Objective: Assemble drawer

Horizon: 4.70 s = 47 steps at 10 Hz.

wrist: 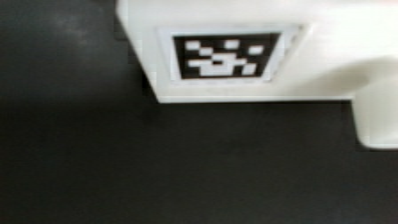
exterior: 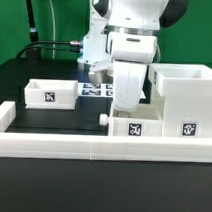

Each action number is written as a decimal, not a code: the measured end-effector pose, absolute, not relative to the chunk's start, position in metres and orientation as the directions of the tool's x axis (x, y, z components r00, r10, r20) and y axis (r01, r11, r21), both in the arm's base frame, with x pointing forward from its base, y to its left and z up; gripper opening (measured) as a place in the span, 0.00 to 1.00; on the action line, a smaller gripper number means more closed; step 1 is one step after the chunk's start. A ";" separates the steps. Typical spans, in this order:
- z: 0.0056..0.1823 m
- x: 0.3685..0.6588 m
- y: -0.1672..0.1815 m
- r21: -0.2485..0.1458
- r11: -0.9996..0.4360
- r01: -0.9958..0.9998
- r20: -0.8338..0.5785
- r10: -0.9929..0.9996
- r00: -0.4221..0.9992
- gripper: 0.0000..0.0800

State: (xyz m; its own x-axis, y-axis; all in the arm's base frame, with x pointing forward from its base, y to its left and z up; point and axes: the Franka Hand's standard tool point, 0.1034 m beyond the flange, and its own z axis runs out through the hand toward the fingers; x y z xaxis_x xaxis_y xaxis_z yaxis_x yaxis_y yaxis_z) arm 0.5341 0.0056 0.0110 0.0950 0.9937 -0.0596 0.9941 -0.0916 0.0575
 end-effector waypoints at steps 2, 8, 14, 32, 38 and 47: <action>0.011 0.534 0.006 0.052 -0.090 0.995 -0.062 0.994 0.093 0.06; 0.012 0.533 0.003 0.001 -0.091 0.996 -0.083 0.992 0.090 0.06; 0.012 0.534 0.003 -0.001 -0.090 0.996 -0.083 0.992 0.090 0.06; 0.011 0.533 0.012 -0.018 -0.073 0.997 -0.086 0.994 0.071 0.06; 0.014 0.535 0.009 -0.021 -0.086 0.996 -0.090 0.992 0.084 0.36; 0.066 0.552 -0.040 -0.011 -0.059 0.998 -0.115 0.992 0.058 0.81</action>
Offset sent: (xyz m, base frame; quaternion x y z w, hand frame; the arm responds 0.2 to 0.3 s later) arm 0.0048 0.0067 0.0014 0.0255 -0.0429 -0.0688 0.9964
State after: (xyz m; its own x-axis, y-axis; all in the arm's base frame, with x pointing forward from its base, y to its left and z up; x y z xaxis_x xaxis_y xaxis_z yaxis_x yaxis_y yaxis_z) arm 0.5517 -0.0404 0.0659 0.0575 0.9917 -0.1153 0.9982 -0.0591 -0.0106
